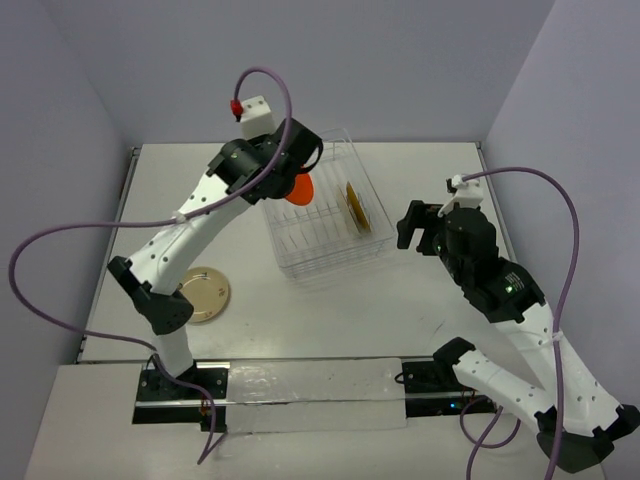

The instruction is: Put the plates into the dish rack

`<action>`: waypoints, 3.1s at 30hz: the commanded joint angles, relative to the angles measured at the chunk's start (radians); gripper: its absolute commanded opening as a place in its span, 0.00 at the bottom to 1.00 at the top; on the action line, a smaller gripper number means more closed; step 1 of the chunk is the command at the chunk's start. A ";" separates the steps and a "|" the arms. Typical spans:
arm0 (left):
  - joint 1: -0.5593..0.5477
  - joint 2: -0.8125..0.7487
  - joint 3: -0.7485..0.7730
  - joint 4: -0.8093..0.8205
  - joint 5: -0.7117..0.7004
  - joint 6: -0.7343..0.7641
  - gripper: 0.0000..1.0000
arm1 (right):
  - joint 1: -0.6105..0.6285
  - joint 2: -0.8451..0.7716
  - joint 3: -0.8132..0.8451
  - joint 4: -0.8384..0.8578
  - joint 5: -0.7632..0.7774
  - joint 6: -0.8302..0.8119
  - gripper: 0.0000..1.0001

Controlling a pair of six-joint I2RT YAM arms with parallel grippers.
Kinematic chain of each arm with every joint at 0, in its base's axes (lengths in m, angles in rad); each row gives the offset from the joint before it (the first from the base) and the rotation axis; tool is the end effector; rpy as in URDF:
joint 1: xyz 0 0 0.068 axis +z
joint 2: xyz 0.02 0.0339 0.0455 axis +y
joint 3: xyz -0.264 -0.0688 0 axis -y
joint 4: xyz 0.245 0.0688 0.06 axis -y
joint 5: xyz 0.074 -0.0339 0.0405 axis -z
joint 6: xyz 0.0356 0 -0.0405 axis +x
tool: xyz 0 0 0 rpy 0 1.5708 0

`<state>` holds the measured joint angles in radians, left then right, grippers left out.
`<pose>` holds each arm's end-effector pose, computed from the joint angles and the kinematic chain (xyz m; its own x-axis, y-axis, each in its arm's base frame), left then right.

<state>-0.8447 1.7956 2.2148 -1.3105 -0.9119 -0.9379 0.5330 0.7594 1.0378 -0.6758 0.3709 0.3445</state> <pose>0.2457 -0.2344 0.4509 -0.4086 -0.2833 -0.8676 -0.3408 0.9292 -0.1429 0.1327 0.0633 0.3788 -0.3765 0.1434 -0.9153 -0.0622 0.9818 0.1794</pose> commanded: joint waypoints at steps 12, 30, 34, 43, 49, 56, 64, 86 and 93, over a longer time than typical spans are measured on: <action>-0.054 0.211 0.158 -0.030 0.035 -0.001 0.00 | -0.074 -0.012 -0.002 -0.002 -0.007 -0.044 0.93; -0.083 0.335 0.210 0.001 0.056 0.018 0.00 | -0.090 -0.009 -0.029 0.001 -0.025 -0.046 0.93; -0.083 0.373 0.230 -0.031 0.048 0.007 0.00 | -0.091 -0.011 -0.033 0.002 -0.026 -0.050 0.93; -0.084 0.414 0.246 -0.058 0.039 0.008 0.00 | -0.093 -0.006 -0.042 0.007 -0.036 -0.053 0.93; -0.082 0.437 0.249 -0.056 0.039 0.012 0.00 | -0.093 0.000 -0.048 0.009 -0.040 -0.054 0.93; -0.082 0.458 0.262 -0.024 0.051 0.024 0.00 | -0.096 0.005 -0.056 0.013 -0.044 -0.053 0.93; -0.088 0.376 0.223 0.161 0.114 0.117 0.22 | -0.099 0.005 -0.062 0.018 -0.046 -0.057 0.94; -0.080 0.196 0.130 0.315 0.225 0.226 0.92 | -0.104 -0.016 -0.061 0.022 -0.059 -0.062 0.95; 0.106 -0.178 -0.336 0.332 0.357 0.051 0.99 | -0.107 -0.038 -0.073 0.029 -0.080 -0.052 0.97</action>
<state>-0.8694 1.8516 2.0827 -1.0042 -0.6279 -0.7753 0.4351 0.7406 0.9773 -0.6730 0.3010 0.2937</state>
